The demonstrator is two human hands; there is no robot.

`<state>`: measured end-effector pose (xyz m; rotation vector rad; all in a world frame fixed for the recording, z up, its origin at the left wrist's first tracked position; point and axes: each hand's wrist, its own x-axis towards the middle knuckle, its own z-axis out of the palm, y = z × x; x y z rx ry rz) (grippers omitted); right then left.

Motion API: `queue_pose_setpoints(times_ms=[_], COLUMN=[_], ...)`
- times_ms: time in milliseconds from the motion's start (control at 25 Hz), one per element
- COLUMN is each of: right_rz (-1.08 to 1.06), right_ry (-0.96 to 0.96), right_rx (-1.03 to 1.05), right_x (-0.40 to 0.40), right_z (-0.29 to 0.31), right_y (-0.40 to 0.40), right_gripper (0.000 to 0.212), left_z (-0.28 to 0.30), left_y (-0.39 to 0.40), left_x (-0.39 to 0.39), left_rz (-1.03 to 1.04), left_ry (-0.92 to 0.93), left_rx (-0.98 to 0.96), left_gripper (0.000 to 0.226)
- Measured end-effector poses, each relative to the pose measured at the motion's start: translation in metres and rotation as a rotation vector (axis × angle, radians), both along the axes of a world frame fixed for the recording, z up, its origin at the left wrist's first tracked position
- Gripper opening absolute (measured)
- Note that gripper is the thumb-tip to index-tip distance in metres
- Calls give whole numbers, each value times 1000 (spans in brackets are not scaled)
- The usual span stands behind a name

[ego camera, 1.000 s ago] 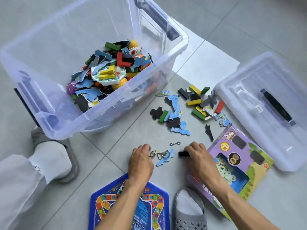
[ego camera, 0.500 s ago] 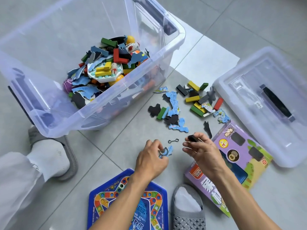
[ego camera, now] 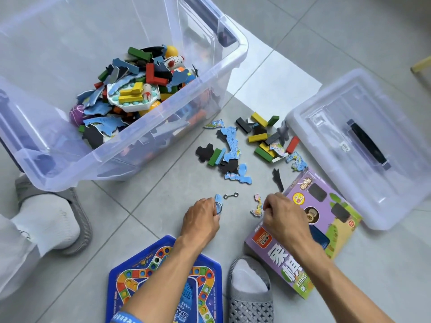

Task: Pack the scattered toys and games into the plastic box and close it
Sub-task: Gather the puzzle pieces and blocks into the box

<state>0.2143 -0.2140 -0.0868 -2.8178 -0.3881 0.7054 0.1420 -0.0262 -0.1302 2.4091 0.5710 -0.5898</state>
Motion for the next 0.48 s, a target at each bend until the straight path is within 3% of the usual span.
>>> queue_pose_setpoints(times_ms=[80,160,240,400,480], right_rz=[86,21,-128,-96,-183], right_ry=[-38,24,74,67,154], right_rx=[-216,-261,-201,-112,66], right_x=[-10,-15,-14,-7,2], right_z=[-11,-19,-25,-27,-21], right_y=[14,24,28,26,21], right_gripper=[21,24,17,9,10], left_z=[-1,0,1,0,4], left_y=[1,1,-1,-5,-2], left_x=[1,3,8,15,19], left_rz=[31,49,58,55,78], left_ry=[-34,-35,-11,71,87], left_rx=[-12,-6,11,50,2], left_gripper=[20,28,31,22,16])
